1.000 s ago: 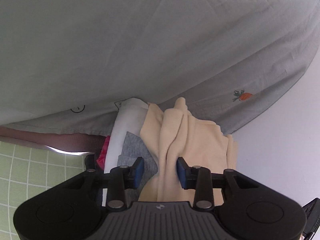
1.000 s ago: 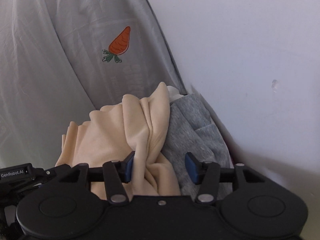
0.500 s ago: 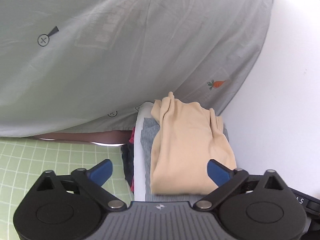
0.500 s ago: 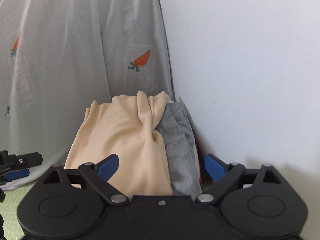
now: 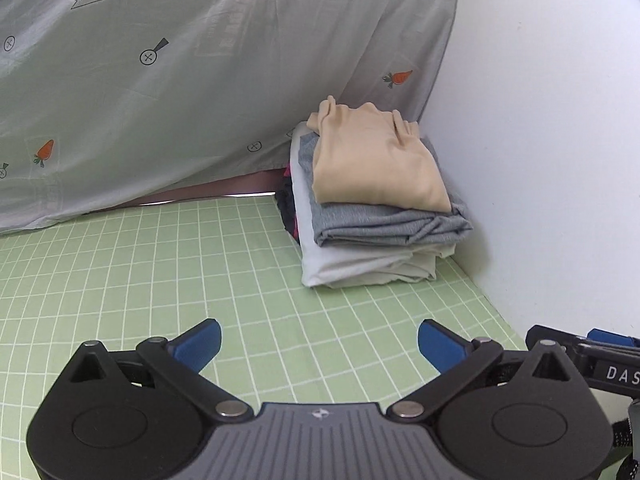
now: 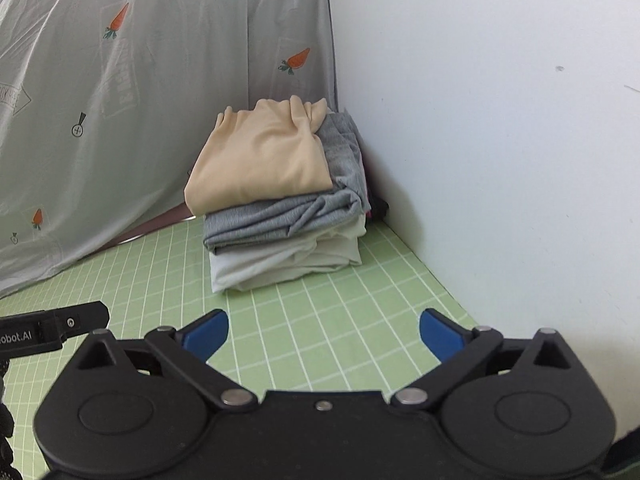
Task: Fold clothes
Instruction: 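Lower the bundle onto the grey clothes stack and open both grippers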
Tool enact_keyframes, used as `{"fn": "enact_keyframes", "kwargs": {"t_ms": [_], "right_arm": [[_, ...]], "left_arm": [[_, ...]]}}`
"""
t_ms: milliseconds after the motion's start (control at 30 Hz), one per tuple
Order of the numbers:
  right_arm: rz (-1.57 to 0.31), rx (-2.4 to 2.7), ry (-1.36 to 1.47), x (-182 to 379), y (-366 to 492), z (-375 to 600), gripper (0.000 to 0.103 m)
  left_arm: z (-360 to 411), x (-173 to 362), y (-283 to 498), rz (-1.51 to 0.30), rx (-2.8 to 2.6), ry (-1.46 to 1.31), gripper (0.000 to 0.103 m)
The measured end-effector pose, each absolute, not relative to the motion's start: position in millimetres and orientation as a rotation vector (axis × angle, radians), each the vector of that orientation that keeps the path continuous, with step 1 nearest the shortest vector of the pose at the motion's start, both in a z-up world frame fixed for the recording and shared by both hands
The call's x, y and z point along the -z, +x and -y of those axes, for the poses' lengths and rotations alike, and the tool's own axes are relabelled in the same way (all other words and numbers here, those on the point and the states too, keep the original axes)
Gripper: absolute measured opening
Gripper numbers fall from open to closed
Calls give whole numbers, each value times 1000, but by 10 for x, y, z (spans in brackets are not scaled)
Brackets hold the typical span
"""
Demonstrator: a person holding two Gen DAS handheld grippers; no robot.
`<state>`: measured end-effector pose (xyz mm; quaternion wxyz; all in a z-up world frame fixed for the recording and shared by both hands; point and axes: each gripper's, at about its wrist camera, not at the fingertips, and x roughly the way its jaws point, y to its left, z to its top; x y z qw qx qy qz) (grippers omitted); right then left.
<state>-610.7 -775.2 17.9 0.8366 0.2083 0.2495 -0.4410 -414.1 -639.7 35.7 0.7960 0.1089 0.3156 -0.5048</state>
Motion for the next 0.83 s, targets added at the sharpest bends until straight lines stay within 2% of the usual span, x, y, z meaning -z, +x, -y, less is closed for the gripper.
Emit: {"fn": "enact_keyframes", "kwargs": {"t_ms": [267,833], "right_arm": [[-551,934,431,-103,-6335,7384,103],[-538,923,409,-153,-6518,7087,103]], "left_arm": [[6009,-361,-4564,-597,1140,319,103],[5710,-467,-4719,-576,1139,269,103]]}}
